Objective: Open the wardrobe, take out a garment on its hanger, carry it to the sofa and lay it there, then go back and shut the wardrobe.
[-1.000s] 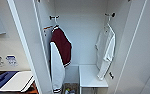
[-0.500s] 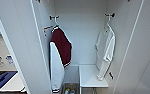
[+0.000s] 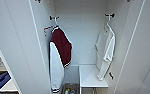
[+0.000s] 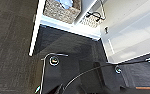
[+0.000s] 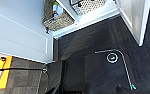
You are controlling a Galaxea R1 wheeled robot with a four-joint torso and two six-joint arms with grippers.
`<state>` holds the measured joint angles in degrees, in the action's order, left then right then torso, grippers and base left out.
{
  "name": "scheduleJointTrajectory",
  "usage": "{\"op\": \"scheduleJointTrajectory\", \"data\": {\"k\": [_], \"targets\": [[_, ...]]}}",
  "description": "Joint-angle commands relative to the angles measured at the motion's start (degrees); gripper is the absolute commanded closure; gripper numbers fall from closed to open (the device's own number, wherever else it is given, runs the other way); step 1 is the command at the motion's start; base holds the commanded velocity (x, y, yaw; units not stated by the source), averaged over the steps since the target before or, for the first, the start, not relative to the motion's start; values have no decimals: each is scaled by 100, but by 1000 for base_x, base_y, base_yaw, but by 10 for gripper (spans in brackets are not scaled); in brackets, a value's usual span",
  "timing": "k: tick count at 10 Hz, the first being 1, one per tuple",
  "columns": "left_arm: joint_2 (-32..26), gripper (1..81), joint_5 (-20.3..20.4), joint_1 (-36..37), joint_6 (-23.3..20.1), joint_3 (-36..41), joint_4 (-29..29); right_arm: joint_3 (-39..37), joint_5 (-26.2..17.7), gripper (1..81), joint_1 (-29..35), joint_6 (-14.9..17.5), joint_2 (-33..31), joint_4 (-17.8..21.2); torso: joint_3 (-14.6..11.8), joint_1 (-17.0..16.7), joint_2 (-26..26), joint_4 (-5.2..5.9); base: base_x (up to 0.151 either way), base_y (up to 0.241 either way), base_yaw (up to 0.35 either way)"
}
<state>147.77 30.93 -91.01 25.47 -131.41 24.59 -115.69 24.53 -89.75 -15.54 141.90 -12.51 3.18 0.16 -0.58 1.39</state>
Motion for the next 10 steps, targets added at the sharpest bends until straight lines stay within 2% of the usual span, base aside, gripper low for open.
{"op": "scheduleJointTrajectory", "data": {"k": [1, 3, 5, 7, 9, 10], "targets": [[840, 10, -1033, 97, 55, -1245, 301, -1039, -746, 10, -100, -72, 664, -32, 0, 0, 0, 0, 0, 0, 0], [1132, 10, -1414, 131, 46, -1484, 345, -1675, -994, 10, -162, -63, 1177, -103, 0, -2, -2, 0, 0, 0, 0], [1430, 10, -1966, 219, 37, -1816, 345, -2472, -1405, 10, -162, -55, 1772, -112, -2, -2, -4, 0, 0, 0, 0], [1736, 10, -2281, 220, -6, -2141, 336, -3261, -1739, 10, -171, -2, 2377, -94, -2, -5, -4, 0, 0, 0, 0], [2108, 10, -2416, 220, -33, -2556, 336, -4031, -2171, 10, -145, 34, 3058, -85, -2, -6, -4, 0, 0, 0, 0], [2291, 10, -2433, 220, -33, -2757, 336, -4337, -2189, 10, -136, 34, 3311, -85, -2, -6, -4, 0, 0, 0, 0]]}}
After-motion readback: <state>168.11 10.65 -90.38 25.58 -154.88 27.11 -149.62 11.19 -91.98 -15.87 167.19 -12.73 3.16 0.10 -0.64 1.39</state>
